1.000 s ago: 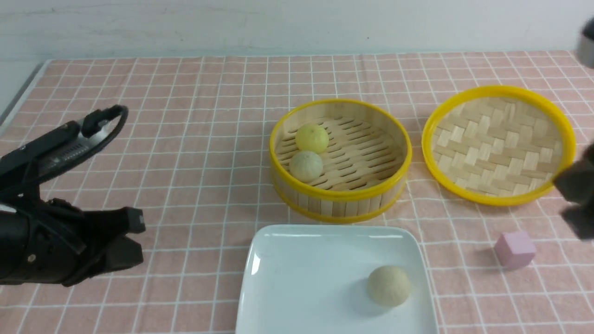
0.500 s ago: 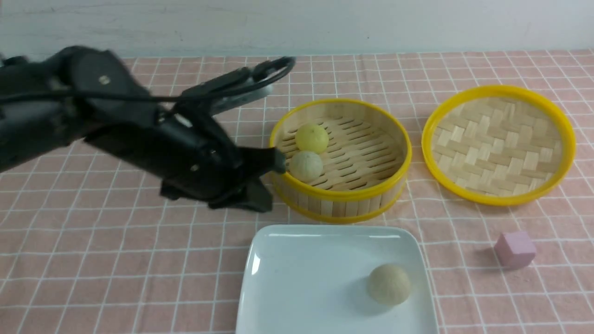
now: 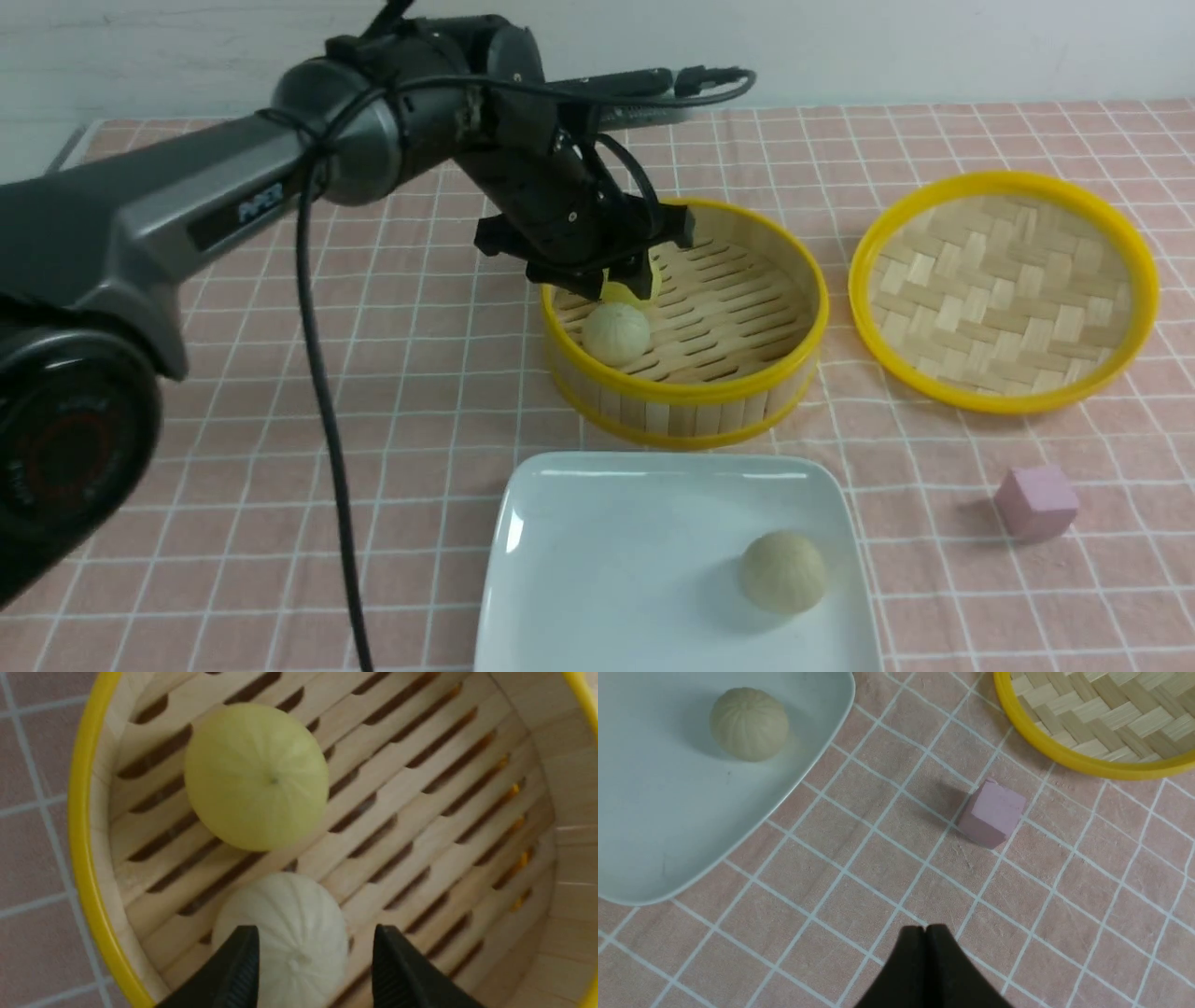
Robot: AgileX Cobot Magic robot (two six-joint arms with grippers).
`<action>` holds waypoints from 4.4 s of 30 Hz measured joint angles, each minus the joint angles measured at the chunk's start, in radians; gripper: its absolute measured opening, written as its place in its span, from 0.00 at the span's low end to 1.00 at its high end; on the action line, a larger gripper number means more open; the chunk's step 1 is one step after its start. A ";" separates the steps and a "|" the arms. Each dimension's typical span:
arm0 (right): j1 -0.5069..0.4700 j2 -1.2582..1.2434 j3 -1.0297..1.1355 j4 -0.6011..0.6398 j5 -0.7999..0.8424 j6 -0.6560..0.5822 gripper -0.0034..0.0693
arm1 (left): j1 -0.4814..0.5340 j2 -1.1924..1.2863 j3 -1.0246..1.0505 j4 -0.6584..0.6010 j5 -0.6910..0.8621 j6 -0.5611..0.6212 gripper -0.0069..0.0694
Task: Put the steamed buns into the plate on the pink tablecloth.
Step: 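Reach into the bamboo steamer and grasp a bun with the left gripper, then carry the bun from the bamboo steamer to the plate with the left gripper, then reach into the bamboo steamer and grasp a bun with the left gripper, then carry the bun from the bamboo steamer to the plate with the left gripper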
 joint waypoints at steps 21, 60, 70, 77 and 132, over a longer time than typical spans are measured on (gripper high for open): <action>0.000 0.000 0.000 0.000 -0.004 0.000 0.06 | 0.000 -0.121 -0.125 0.023 0.254 -0.046 0.13; 0.000 0.000 0.009 -0.004 -0.007 0.000 0.11 | -0.118 -0.358 0.503 -0.103 -0.049 -0.130 0.61; 0.000 0.000 0.009 -0.004 -0.023 0.000 0.13 | -0.052 -0.122 0.017 0.014 0.040 -0.251 0.11; 0.000 0.000 0.009 -0.004 -0.029 0.000 0.14 | -0.024 0.037 -0.156 0.056 0.036 -0.259 0.31; 0.002 0.000 0.009 0.004 -0.082 0.001 0.23 | -0.467 -0.651 0.790 0.316 0.086 -0.601 0.12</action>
